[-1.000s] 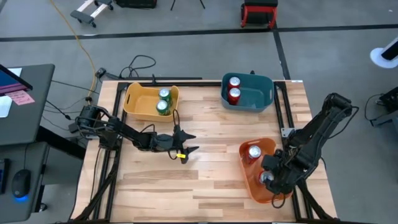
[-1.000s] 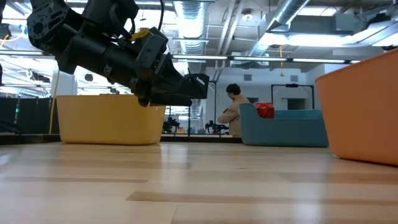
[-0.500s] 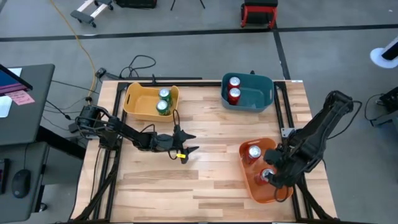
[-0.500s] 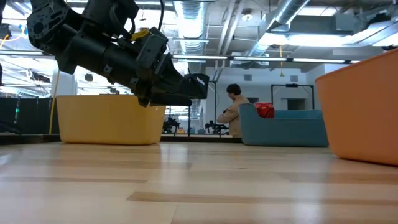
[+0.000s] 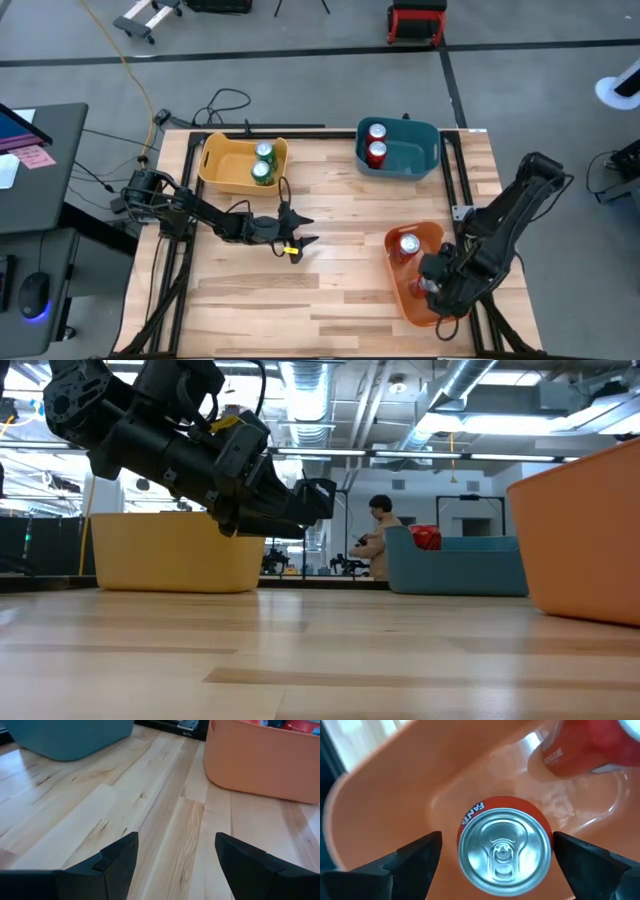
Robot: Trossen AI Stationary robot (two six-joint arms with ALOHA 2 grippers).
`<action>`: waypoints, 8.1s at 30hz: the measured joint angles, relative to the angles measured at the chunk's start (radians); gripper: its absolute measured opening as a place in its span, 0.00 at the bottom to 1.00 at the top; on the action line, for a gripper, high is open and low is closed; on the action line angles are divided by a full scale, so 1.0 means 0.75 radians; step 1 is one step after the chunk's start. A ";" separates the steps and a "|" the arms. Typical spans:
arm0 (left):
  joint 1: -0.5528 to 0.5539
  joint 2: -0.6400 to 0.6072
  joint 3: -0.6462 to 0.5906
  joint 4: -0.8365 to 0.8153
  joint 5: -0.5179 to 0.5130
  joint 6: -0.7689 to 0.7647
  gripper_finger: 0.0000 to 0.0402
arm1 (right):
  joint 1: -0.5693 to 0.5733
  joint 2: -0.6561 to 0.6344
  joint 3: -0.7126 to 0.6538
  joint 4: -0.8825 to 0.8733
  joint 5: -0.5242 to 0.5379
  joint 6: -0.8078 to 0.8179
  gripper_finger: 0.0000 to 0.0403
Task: Sort soda cans
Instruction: Put the red soda can into the orange bin, then adjust the orange bin, then return to Home Position
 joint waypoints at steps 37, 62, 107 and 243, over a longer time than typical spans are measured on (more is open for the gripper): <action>-0.001 0.000 0.000 -0.012 0.026 -0.019 0.65 | -0.348 0.015 -0.001 -0.428 0.077 -0.284 0.72; -0.003 0.000 0.001 -0.041 0.028 -0.021 0.65 | -0.448 -0.021 -0.033 -0.405 0.069 -0.298 0.84; 0.007 0.001 0.083 -0.178 0.070 0.048 0.65 | -0.420 -0.005 -0.031 -0.349 0.078 -0.114 0.85; 0.025 -0.531 0.082 -0.342 -0.106 0.387 0.60 | -0.579 0.055 0.181 1.289 0.882 -1.812 0.94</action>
